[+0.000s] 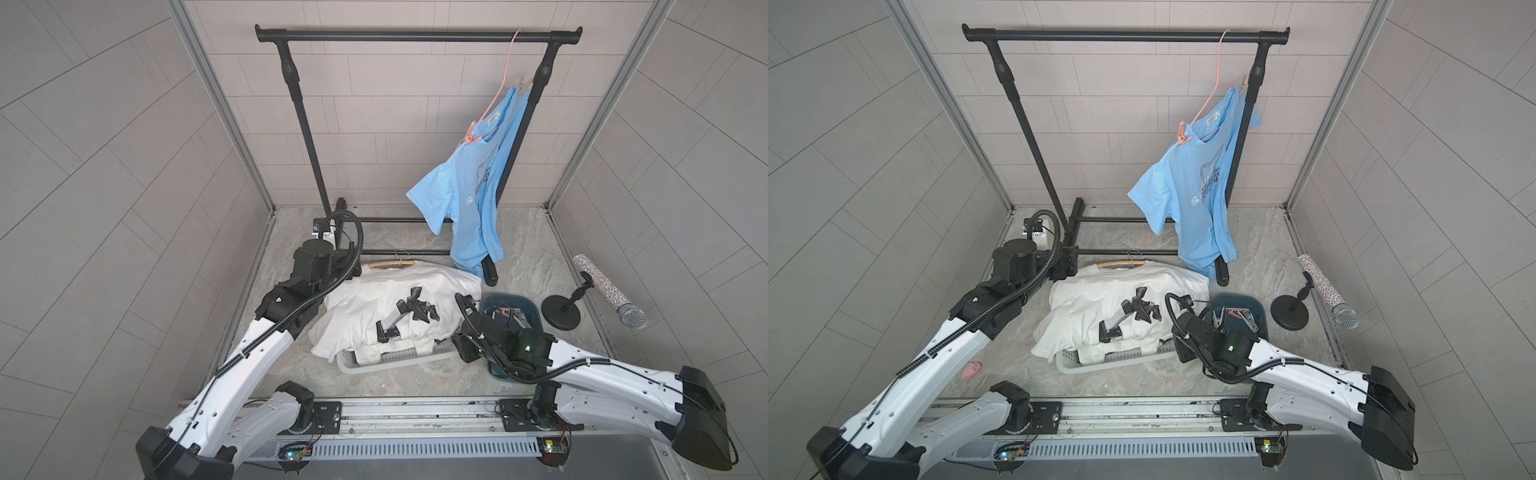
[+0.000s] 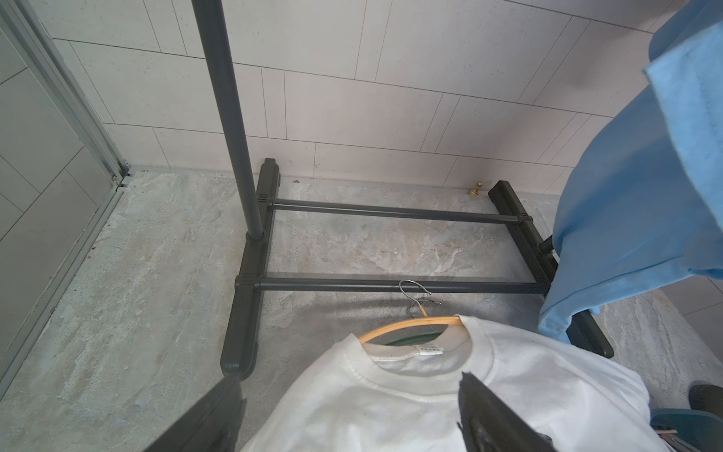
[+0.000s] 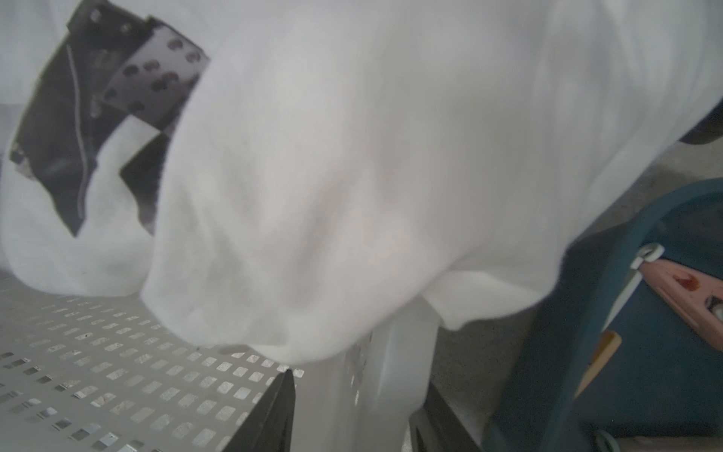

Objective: Use clothespins to secure the t-shirt on both sides of the hanger
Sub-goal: Adjust the basket at the center of the board, then pick up the hanger from the basket.

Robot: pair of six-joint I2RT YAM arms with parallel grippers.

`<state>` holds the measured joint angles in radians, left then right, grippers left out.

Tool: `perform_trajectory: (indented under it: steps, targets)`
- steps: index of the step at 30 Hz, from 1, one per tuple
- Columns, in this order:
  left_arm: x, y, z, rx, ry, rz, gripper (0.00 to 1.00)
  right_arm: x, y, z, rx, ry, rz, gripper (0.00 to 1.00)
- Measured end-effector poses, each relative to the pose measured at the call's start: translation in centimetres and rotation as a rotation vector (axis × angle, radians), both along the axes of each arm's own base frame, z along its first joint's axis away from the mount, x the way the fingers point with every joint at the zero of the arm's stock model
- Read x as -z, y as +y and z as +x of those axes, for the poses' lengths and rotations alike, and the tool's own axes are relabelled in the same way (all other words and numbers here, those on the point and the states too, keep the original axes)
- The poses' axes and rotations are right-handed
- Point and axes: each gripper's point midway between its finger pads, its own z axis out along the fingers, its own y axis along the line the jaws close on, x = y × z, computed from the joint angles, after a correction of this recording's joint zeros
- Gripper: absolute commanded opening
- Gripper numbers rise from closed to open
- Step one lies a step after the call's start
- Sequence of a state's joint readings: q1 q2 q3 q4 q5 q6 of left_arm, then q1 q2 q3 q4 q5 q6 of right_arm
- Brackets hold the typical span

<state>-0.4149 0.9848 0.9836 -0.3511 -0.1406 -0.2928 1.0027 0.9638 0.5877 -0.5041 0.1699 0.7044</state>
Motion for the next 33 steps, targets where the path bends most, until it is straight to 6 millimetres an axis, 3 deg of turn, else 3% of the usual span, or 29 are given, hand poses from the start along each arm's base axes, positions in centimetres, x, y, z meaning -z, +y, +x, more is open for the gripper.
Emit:
perform_trajectory:
  steps: [8, 13, 15, 21, 24, 28, 33]
  targets:
    - [2.5, -0.3, -0.1, 0.037, 0.053, 0.045, 0.83, -0.1, 0.9, -2.2, 0.001, -0.008, 0.008, 0.48]
    - [3.4, -0.5, -0.2, 0.061, 0.068, 0.059, 0.82, -0.8, 0.1, -2.4, 0.004, -0.037, -0.018, 0.56]
    - [3.7, -0.8, -0.3, 0.080, 0.078, 0.059, 0.82, -2.1, -0.4, -2.1, -0.002, -0.078, -0.020, 0.60]
    - [4.3, -1.5, -0.3, 0.119, 0.093, 0.059, 0.83, -9.9, -1.5, 0.0, 0.034, -0.275, 0.084, 0.78]
    - [4.6, -1.7, -0.3, 0.129, 0.090, 0.053, 0.85, -12.0, -3.5, 1.9, 0.130, -0.321, 0.102, 0.82]
    - [5.0, -1.8, -0.4, 0.135, 0.092, 0.050, 0.86, -12.0, -6.6, 4.9, 0.301, -0.285, 0.152, 0.84]
    - [4.9, -1.9, -0.4, 0.142, 0.079, 0.041, 0.87, -9.5, -7.6, 7.8, 0.443, -0.171, 0.295, 0.85]
